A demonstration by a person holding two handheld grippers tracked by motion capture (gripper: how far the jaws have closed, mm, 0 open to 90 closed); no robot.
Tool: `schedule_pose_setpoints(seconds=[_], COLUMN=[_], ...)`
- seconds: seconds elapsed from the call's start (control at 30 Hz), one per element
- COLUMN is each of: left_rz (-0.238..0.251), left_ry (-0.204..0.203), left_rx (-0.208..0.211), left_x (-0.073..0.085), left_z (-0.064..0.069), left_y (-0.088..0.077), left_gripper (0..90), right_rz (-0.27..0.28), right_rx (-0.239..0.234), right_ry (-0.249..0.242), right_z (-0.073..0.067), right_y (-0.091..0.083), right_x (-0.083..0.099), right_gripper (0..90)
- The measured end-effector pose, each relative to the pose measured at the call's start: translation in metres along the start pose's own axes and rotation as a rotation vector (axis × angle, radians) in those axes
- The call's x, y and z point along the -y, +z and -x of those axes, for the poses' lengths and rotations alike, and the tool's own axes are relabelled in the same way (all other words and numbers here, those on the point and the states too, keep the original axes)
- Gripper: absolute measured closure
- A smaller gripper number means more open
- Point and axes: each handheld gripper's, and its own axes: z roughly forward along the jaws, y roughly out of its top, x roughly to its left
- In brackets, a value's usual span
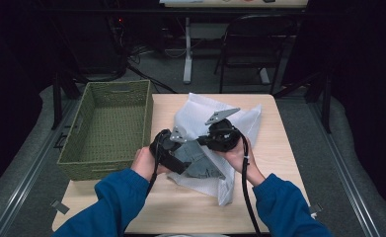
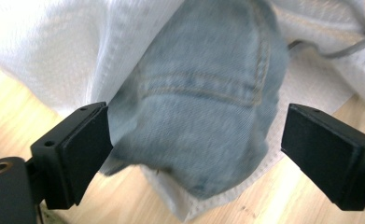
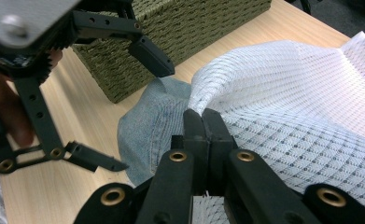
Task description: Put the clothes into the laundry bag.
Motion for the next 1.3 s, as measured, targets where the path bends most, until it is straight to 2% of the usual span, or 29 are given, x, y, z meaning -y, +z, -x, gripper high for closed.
schedule_pose_setpoints(seconds=[0.03,0.07,0.13,0.2,0.3,0.33,0.4,0.47,0.57,0.8,0.97,1.1,1.2,1.27,1.3], left_rz=[0.001,-0.006,0.000,0.004,0.033,0.034,0.039,0.052,0.085,0.186,0.251,0.253,0.212,0.171,0.169], left_ry=[-0.012,-0.014,-0.018,-0.007,0.000,0.010,0.010,0.010,0.001,-0.089,-0.128,-0.127,-0.135,-0.112,-0.098], left_rx=[0.002,0.030,0.041,0.035,0.045,0.051,0.047,0.031,0.000,-0.032,-0.062,-0.086,-0.071,-0.088,-0.094], left_x=[0.003,0.005,0.008,0.010,0.012,0.012,0.009,0.006,-0.001,-0.020,-0.036,-0.043,-0.042,-0.039,-0.037], left_z=[-0.002,-0.005,-0.006,-0.005,-0.002,-0.001,0.003,0.007,0.011,0.013,0.014,0.012,0.007,0.005,0.004], left_y=[0.004,0.009,0.016,0.023,0.027,0.027,0.029,0.028,0.024,0.013,0.009,0.015,0.036,0.051,0.055], left_gripper=[15.8,15.9,17.5,22.8,39.1,49.4,63.9,69.2,71.0,71.5,71.1,69.6,66.2,62.8,60.6], right_rz=[-0.001,-0.001,-0.001,-0.002,-0.004,-0.003,-0.005,-0.002,0.012,0.070,0.122,0.141,0.110,0.077,0.065], right_rx=[0.000,0.000,-0.002,0.000,-0.002,-0.003,-0.006,-0.009,-0.017,-0.051,-0.071,-0.063,-0.047,-0.036,-0.036], right_ry=[0.001,0.001,0.000,-0.003,-0.003,-0.001,0.001,-0.002,-0.010,0.007,0.014,0.027,0.046,0.056,0.064], right_z=[0.000,0.000,0.000,0.000,0.001,0.001,0.001,-0.001,-0.004,-0.008,-0.011,-0.009,-0.002,0.004,0.006], right_y=[0.000,0.000,0.001,0.001,0.002,0.002,0.003,0.003,0.001,-0.008,-0.017,-0.022,-0.016,-0.009,-0.005], right_x=[0.000,0.000,0.000,0.000,0.001,0.001,0.001,0.000,-0.003,-0.009,-0.013,-0.013,-0.008,-0.002,0.000], right_gripper=[90.0,90.0,90.0,90.0,90.0,90.0,90.0,90.0,90.0,90.0,90.0,90.0,90.0,90.0,90.0])
